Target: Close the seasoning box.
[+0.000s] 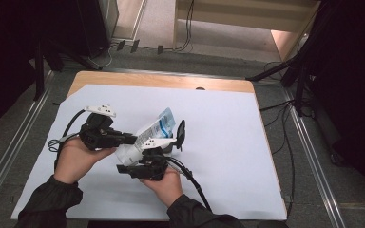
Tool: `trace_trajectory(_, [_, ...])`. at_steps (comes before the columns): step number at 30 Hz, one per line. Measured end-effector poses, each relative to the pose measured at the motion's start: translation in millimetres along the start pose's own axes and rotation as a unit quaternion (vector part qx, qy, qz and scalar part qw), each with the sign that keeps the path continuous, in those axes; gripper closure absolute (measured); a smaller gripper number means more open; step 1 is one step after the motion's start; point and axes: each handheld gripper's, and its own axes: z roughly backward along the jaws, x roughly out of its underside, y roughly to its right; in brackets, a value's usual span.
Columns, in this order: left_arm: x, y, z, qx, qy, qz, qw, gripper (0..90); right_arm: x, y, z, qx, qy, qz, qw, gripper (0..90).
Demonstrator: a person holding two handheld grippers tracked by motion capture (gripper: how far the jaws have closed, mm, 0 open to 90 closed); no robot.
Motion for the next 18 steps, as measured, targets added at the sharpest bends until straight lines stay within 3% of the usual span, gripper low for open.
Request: trace_trajectory(18, [-1.9,-5.3,-10.4,0.020,-0.011,-0.008,0.9997,84.2,10.4,1.2,-1.4,0.024,-0.013,0.014,0.9995,58.7])
